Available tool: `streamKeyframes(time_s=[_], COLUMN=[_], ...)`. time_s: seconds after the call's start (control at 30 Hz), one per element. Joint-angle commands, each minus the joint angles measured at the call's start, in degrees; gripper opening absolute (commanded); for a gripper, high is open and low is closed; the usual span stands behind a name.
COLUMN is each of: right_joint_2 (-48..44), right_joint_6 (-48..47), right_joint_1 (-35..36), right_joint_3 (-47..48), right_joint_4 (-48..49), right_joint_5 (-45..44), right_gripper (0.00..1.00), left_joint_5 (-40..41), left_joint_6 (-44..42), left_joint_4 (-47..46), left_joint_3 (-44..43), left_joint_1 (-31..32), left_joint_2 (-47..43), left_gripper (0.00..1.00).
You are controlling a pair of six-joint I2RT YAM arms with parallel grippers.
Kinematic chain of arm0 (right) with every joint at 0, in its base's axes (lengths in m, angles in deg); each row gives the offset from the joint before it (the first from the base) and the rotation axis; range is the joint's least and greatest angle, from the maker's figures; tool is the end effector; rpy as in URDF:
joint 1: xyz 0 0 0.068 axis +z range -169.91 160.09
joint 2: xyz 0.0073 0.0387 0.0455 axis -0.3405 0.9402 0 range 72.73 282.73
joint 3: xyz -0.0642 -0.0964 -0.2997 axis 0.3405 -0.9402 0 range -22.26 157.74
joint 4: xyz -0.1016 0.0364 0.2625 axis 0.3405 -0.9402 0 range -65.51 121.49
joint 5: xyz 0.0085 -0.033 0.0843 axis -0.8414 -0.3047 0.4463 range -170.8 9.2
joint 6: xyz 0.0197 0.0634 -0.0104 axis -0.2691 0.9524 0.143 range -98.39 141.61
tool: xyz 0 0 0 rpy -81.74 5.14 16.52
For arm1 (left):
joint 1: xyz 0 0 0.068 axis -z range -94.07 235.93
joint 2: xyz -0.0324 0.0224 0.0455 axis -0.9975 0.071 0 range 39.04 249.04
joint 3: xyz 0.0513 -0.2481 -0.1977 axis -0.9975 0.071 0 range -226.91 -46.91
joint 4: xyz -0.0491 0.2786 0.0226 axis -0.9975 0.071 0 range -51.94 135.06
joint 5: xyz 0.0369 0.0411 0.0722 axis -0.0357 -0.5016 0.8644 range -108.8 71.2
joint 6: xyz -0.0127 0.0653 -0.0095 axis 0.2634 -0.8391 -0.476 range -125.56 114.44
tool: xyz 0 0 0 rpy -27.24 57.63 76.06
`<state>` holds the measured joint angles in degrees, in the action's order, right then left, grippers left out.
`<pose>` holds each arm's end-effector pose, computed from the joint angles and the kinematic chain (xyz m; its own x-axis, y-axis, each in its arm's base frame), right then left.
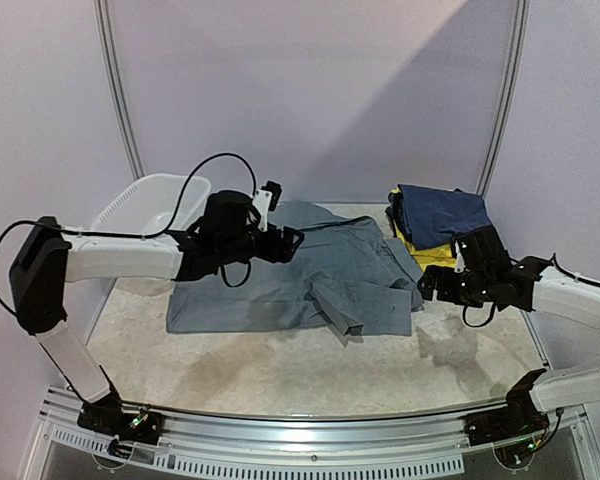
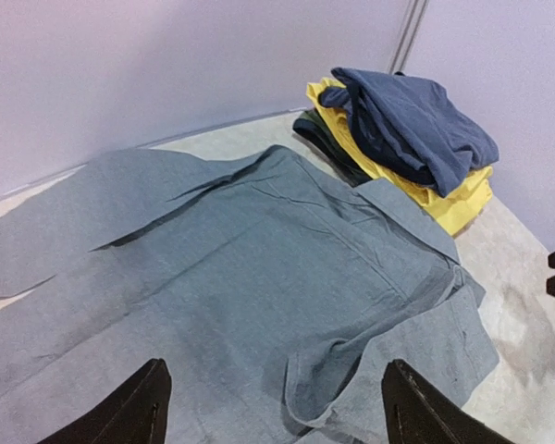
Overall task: Fold and stack the mixed laundry pile
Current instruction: Fold the flattened shirt at the center of the board.
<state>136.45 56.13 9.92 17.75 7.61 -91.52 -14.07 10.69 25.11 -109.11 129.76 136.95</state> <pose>0.2103 0.1091 0.2483 -0.7431 0.2157 -0.6334 0.0500 0.9618 0.2690 0.3161 -0.2973 0.2669 -0.4458 0.0413 -0.8942 0.5318 0.8157 -0.2274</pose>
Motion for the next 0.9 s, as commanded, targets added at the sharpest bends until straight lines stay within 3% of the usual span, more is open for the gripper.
streamKeyframes(time_s=[0.0, 0.37, 0.87], right_joint_2=[5.0, 14.3, 19.1], right_joint_6=[-0.8, 0.0, 3.3], right_joint_1=[-0.3, -0.3, 1.0], right_joint_3=[-3.2, -6.7, -9.9], right_joint_4=[4.6, 9.5, 16.0], right_joint_5=[8.2, 15.5, 19.7], right_gripper=[0.99, 0.94, 0.86], left_joint_5=[7.1, 11.2, 12.5], left_joint_6=[-2.6, 0.1, 0.8], left_joint_4=[9.7, 12.6, 12.8], left_joint_3=[4.1, 14.9, 20.9], left_joint_1=[0.3, 0.3, 0.3], left_joint_2=[-5.3, -17.7, -23.2], left_gripper=[0.80, 0.79, 0.77])
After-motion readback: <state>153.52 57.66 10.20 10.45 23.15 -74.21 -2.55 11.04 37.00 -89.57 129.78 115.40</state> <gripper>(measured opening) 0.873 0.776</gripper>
